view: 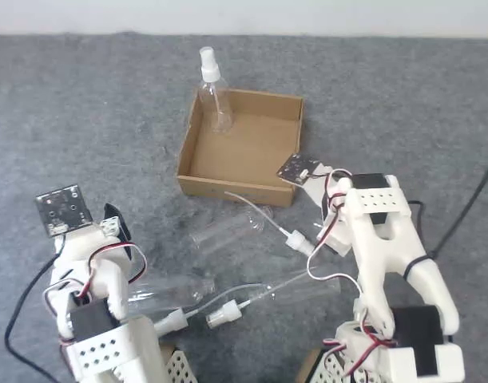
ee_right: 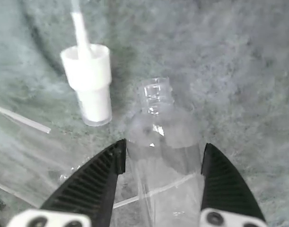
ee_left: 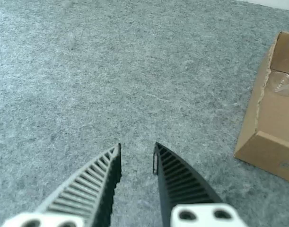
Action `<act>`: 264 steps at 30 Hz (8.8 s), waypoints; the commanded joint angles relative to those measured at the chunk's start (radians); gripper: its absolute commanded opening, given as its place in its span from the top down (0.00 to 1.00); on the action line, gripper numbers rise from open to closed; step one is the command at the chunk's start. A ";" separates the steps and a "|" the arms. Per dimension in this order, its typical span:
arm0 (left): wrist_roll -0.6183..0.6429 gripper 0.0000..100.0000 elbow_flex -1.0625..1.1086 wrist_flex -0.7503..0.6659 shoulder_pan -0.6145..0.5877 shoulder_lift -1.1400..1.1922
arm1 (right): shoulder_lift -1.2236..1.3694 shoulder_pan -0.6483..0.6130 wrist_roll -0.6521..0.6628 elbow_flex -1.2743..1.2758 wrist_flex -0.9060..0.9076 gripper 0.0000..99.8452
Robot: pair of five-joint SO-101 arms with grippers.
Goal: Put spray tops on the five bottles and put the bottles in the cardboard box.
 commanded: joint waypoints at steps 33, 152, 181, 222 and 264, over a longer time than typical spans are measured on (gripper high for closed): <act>-0.012 0.89 -0.012 0.002 -0.003 -0.002 | -0.004 -0.024 0.262 -0.009 -0.012 0.73; -0.012 0.89 -0.004 0.002 -0.003 -0.002 | -0.905 -0.093 -0.621 0.126 0.116 0.91; -0.012 0.89 -0.039 0.003 0.002 -0.002 | -1.113 -0.088 -0.647 0.379 -0.093 0.91; -0.247 0.89 -0.604 0.420 0.408 0.198 | -1.113 0.024 -0.743 0.419 -0.177 0.91; -0.615 0.83 -0.983 0.272 0.965 1.287 | -1.115 0.366 -0.810 0.381 -0.254 0.91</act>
